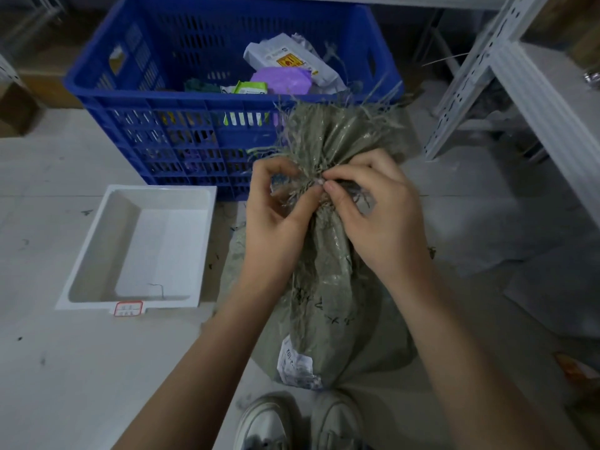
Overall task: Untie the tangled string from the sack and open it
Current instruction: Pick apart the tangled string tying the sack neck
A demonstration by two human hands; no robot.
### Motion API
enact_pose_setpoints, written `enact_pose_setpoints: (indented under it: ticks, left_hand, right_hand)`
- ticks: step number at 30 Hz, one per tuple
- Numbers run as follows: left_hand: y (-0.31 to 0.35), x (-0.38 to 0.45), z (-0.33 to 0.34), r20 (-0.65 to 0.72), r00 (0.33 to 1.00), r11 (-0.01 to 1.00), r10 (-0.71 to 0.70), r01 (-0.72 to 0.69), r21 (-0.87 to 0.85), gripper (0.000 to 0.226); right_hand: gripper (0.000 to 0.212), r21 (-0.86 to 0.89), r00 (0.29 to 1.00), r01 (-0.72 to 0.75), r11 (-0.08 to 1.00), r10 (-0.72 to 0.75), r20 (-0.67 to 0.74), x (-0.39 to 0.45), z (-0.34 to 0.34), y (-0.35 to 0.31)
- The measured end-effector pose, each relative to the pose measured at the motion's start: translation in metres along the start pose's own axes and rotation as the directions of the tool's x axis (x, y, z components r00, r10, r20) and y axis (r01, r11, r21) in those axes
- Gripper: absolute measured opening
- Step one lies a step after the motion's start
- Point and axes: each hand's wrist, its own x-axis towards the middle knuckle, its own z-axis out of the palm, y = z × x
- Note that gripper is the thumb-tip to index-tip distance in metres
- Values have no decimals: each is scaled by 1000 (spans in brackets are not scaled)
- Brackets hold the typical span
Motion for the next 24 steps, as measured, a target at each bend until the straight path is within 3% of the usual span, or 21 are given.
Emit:
enact_pose_setpoints:
  ticks: [4, 10, 15, 24]
  left_hand:
    - [-4, -2, 1, 50, 997, 998, 59, -61, 32, 19]
    - [-5, -1, 1, 37, 994, 970, 105, -110, 218, 15]
    - [-8, -5, -1, 19, 995, 983, 103, -105, 149, 14]
    - [-6, -2, 2, -22, 985, 941, 169, -154, 302, 8]
  right_hand:
    - [14, -103, 997, 62, 993, -66, -35, 3, 1, -2]
    - [19, -169, 993, 108, 980, -98, 66, 5, -1, -5]
    - [15, -214, 987, 136, 967, -113, 116, 9, -2, -3]
    - [11, -262, 991, 124, 957, -134, -19, 5, 3, -7]
